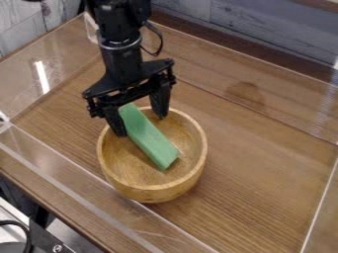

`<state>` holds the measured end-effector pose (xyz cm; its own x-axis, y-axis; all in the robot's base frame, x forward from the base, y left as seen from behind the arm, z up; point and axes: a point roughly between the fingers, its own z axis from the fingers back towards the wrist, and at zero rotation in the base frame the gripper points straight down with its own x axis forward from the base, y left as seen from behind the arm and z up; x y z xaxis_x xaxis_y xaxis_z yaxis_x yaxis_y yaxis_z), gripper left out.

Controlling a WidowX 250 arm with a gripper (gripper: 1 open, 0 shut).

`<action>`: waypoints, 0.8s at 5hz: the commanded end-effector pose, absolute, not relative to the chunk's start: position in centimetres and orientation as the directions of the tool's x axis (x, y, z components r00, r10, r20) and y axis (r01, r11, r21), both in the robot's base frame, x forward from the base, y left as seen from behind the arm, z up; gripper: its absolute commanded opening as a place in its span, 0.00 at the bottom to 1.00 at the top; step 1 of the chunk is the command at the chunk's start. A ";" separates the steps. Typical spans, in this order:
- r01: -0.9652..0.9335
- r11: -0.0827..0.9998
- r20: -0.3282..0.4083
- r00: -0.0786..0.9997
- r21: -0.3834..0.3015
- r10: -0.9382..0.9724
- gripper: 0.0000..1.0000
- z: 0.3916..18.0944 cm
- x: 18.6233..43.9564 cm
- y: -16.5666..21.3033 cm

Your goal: Remove the green block from inside the brown bowl and put it on the table

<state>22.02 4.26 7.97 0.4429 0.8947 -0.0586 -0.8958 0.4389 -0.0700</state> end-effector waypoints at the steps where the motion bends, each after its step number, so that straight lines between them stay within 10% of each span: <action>1: -0.899 0.425 -0.041 0.430 -0.102 0.902 1.00 8.2 22.5 4.3; 4: -0.900 0.421 -0.049 0.428 -0.112 0.902 1.00 7.5 23.2 3.9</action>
